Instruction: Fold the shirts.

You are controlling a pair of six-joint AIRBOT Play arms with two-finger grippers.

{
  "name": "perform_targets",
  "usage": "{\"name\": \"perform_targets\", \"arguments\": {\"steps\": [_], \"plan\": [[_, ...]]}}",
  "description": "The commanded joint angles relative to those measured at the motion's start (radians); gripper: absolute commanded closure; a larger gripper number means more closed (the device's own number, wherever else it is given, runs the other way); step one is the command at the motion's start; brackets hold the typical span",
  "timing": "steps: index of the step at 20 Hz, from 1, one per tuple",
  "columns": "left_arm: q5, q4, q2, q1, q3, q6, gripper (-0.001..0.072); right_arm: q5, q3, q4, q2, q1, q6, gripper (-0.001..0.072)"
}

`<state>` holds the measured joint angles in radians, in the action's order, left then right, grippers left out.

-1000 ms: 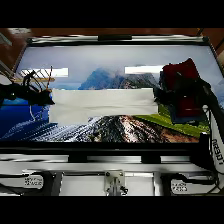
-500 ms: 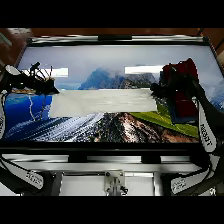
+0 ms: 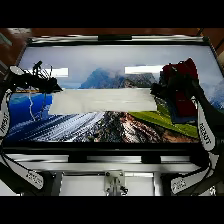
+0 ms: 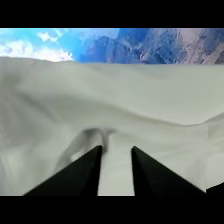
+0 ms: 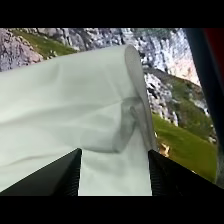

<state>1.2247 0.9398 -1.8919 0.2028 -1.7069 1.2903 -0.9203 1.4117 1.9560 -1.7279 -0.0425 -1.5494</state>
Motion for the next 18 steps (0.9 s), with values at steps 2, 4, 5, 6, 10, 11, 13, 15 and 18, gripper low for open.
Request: {"name": "perform_targets", "arguments": {"steps": [2,4,5,6,10,11,13,15,18], "plan": [[0.057,-0.007,-0.008,-0.010,-0.019,-0.005,0.0380,-0.069,0.001,-0.037,0.016,-0.019,-0.027,0.0177],[0.081,-0.032,-0.002,-0.010,-0.026,-0.025,0.0381,-0.066,0.001,-0.036,0.006,-0.029,0.002,0.0077],[0.083,-0.051,0.002,-0.010,-0.026,-0.025,0.0381,-0.054,0.001,-0.024,-0.003,-0.029,0.002,0.0077],[0.086,-0.069,0.005,-0.010,-0.026,-0.025,0.0380,-0.038,0.001,0.002,-0.015,-0.029,0.002,0.0077],[0.085,-0.126,0.027,-0.010,-0.026,-0.051,0.0384,-0.023,0.001,0.085,-0.069,-0.028,0.002,0.0077],[0.085,-0.126,0.035,-0.010,-0.026,-0.051,0.0387,-0.022,0.001,0.090,-0.077,-0.028,0.002,0.0077],[0.085,-0.126,0.051,-0.010,-0.026,-0.052,0.0387,-0.020,0.001,0.100,-0.084,-0.023,0.002,0.0078],[0.085,-0.135,0.063,-0.012,-0.026,-0.051,0.0387,-0.030,0.001,0.108,-0.090,-0.009,0.005,0.0079],[0.084,-0.219,0.063,-0.014,-0.026,-0.052,0.0387,-0.047,0.001,0.111,-0.101,0.016,-0.003,0.0319]]}}
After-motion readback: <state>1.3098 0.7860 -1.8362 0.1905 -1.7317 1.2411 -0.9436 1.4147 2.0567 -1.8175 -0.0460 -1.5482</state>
